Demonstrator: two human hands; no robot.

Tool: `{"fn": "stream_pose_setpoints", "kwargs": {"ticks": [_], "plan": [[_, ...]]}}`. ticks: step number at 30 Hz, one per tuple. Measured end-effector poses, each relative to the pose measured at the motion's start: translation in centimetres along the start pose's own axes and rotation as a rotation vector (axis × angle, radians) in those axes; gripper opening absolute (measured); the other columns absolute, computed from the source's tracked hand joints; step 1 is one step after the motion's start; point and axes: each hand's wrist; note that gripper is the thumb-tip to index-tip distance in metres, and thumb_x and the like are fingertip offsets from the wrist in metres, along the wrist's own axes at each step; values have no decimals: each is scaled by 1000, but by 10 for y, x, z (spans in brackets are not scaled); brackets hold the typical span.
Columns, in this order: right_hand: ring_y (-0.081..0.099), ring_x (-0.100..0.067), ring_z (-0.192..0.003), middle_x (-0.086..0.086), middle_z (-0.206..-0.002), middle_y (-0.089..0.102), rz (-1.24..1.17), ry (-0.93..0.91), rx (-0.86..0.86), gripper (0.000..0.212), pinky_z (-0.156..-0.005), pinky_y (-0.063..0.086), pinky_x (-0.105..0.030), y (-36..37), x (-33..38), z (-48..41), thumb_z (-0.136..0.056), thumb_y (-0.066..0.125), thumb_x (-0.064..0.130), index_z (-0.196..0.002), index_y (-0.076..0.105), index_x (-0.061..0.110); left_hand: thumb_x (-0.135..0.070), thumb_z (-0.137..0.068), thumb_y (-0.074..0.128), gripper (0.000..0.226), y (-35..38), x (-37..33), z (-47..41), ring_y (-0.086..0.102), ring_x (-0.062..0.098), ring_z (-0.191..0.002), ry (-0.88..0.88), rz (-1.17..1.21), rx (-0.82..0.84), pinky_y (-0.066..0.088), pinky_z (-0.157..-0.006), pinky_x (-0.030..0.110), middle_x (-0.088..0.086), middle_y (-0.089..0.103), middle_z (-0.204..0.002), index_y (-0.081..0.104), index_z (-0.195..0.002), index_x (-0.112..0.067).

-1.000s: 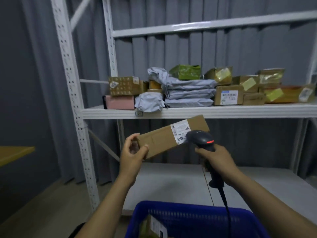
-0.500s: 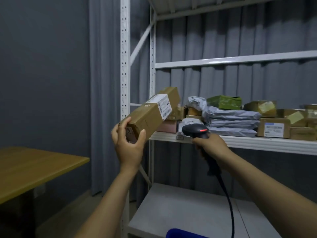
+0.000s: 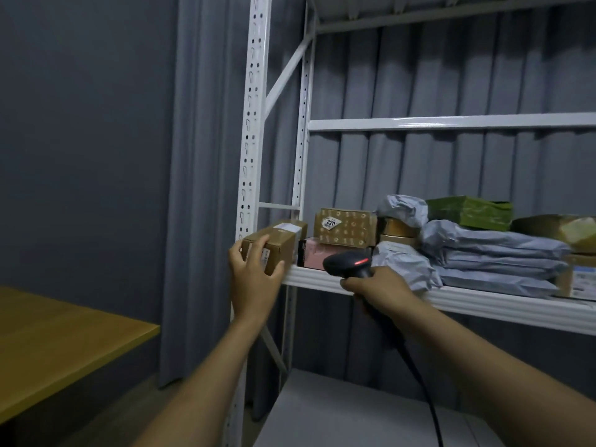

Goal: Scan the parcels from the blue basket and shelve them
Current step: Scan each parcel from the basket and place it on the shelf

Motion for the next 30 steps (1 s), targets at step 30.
{"fn": "stream_pose_setpoints", "kwargs": {"ticks": [30], "plan": [[55, -19, -46, -9, -61, 61, -71, 81, -43, 19, -44, 44, -26, -46, -62, 11, -79, 74, 25, -74, 64, 9, -47, -94, 52, 64, 65, -7, 32, 25, 33, -141, 101, -382, 618, 28, -113, 42, 12, 19, -156, 34, -148, -17]]}}
Point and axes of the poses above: each hand's wrist, its own z-axis away from the middle knuckle, its own y-axis out of the palm, x = y × z
